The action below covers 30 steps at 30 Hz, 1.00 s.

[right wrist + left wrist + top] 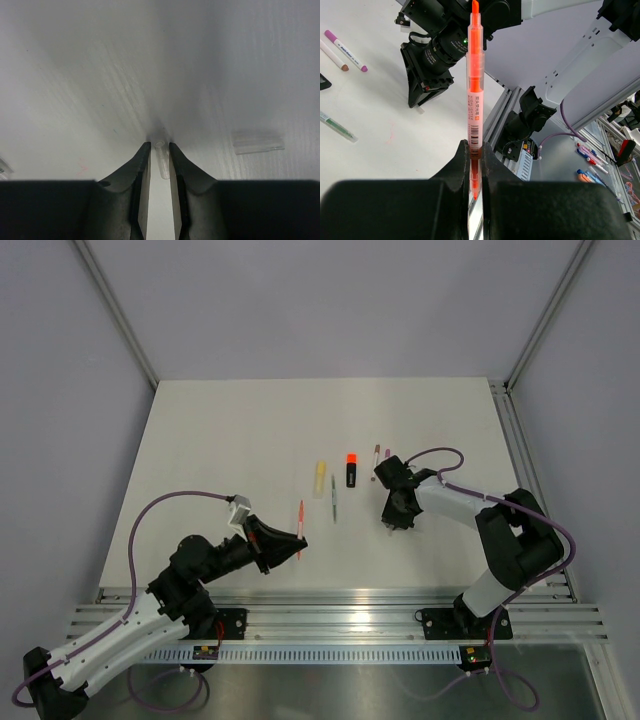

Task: Insert the pens into the pen caps
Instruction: Insert the pen cap onto the pen.

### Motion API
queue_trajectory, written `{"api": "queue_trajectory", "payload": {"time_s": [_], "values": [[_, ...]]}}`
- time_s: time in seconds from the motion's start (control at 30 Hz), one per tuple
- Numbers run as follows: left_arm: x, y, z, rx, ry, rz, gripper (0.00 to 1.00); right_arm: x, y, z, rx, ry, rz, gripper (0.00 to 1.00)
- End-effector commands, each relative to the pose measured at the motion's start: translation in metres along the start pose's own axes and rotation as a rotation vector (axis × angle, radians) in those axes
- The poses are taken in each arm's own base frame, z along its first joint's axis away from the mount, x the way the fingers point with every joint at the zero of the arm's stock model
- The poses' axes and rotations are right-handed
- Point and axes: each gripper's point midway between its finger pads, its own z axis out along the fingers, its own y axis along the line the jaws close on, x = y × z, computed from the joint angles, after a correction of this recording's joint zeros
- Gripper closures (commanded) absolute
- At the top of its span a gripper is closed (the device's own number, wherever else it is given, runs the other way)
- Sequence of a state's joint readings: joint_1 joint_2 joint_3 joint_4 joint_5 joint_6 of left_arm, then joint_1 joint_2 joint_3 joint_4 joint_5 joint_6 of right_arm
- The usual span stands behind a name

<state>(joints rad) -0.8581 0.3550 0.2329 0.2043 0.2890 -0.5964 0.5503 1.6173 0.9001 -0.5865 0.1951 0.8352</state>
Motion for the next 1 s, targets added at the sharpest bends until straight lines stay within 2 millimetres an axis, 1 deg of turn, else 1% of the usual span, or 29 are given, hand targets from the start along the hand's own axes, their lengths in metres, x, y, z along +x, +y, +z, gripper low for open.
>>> {"api": "queue_trajectory", "payload": {"time_s": [0.0,0.17,0.27,0.37,0.57,0.67,0.83,0.97], "values": [[-0.007,-0.009,0.000,0.043,-0.033,0.015,1.00,-0.007,0.010,0.001,-0.029,-0.007,0.018,0.74],[-0.008,-0.010,0.000,0.049,-0.033,0.016,1.00,0.001,0.008,0.000,-0.034,0.011,0.007,0.71],[-0.008,-0.010,0.000,0.048,-0.034,0.016,1.00,0.006,0.005,0.000,-0.024,0.021,-0.009,0.65],[-0.008,-0.009,0.000,0.046,-0.035,0.016,1.00,0.008,0.001,-0.001,-0.005,0.030,-0.024,0.64],[-0.008,-0.008,0.000,0.041,-0.033,0.016,1.00,0.012,-0.003,-0.002,0.015,0.042,-0.051,0.72],[-0.007,-0.007,0.001,0.037,-0.032,0.017,1.00,0.013,-0.002,-0.001,0.017,0.056,-0.063,0.73],[-0.006,-0.006,0.002,0.032,-0.027,0.016,1.00,0.015,-0.001,0.000,0.008,0.065,-0.081,0.72],[-0.005,-0.005,0.002,0.026,-0.024,0.016,1.00,0.016,0.001,0.001,0.003,0.071,-0.087,0.80]]}}
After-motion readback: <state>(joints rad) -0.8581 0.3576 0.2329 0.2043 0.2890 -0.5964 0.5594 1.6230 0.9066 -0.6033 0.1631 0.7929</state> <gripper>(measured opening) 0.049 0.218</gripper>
